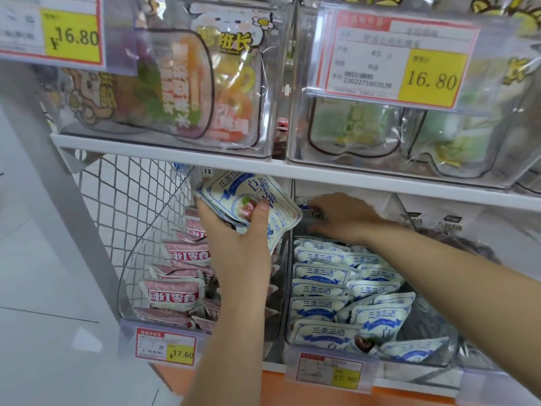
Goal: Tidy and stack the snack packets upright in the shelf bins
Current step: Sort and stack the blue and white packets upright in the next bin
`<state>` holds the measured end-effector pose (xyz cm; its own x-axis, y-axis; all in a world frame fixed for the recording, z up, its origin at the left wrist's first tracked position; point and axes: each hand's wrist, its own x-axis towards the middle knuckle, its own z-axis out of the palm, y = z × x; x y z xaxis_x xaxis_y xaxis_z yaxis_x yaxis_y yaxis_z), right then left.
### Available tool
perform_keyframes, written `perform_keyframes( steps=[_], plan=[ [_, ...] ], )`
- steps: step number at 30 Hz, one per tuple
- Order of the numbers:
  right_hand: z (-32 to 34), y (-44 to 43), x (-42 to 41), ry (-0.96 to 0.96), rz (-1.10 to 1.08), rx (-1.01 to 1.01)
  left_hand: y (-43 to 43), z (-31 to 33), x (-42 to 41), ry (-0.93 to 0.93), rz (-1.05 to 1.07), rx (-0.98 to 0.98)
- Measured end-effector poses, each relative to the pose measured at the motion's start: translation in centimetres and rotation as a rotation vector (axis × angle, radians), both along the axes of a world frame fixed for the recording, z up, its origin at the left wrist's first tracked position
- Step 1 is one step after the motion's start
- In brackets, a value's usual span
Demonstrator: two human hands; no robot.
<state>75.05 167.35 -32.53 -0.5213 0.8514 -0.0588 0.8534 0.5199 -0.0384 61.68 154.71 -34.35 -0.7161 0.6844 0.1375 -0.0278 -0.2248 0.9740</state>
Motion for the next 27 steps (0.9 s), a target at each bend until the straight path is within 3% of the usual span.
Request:
perform_keyframes(
  steps=[2,7,11,14,23,27],
  plan=[
    [-0.3,0.5,-0.4,-0.034,0.004,0.099,0.1,0.0,-0.1,-0.025,-0.003,0.003],
    [0.6,0.4,1.7,0.251,-0.158,0.26,0.1,0.3,-0.6,-0.055,-0.012,0.032],
    [1.8,-2.3,3.0,0.5,-0.18,0.124,-0.1,0.4,-0.6,-0.061,-0.004,0.039],
    [1.5,-4.0,3.5,0.525,-0.035,0.089,-0.4,0.4,-0.4,-0.057,-0.008,0.03],
    [0.9,-3.1,3.4,0.749,-0.266,0.074,-0.4,0.4,-0.1,-0.048,-0.008,0.008],
    [0.6,-1.2,3.1,0.579,-0.354,0.111,-0.2,0.3,-0.3,-0.039,-0.005,0.006]
  ],
)
